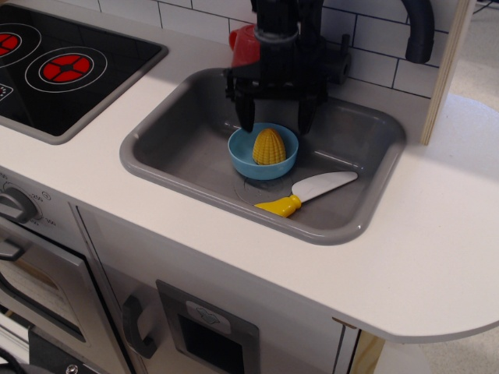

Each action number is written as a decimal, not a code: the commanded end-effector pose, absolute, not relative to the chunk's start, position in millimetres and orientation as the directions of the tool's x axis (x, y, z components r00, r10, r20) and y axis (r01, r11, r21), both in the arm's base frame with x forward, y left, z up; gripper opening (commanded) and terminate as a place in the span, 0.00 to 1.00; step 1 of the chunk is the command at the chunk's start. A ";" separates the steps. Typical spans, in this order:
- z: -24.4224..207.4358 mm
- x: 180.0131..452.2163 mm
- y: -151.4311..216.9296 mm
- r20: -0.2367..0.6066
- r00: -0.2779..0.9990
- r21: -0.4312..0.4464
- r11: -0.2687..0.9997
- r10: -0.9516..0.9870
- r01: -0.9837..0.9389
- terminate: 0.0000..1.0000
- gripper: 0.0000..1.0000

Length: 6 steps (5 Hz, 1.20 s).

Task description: Take corn out of bowl sink

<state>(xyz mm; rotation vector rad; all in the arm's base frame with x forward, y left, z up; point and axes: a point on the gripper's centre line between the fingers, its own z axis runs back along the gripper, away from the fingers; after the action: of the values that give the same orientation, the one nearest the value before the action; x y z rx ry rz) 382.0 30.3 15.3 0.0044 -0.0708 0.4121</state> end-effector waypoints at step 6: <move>9.1 381.4 40.2 0.143 0.888 0.007 0.896 0.438 -0.443 0.00 0.00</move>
<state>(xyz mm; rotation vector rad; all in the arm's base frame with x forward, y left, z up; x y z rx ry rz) 370.6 36.5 -10.5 0.0463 -0.0792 0.4579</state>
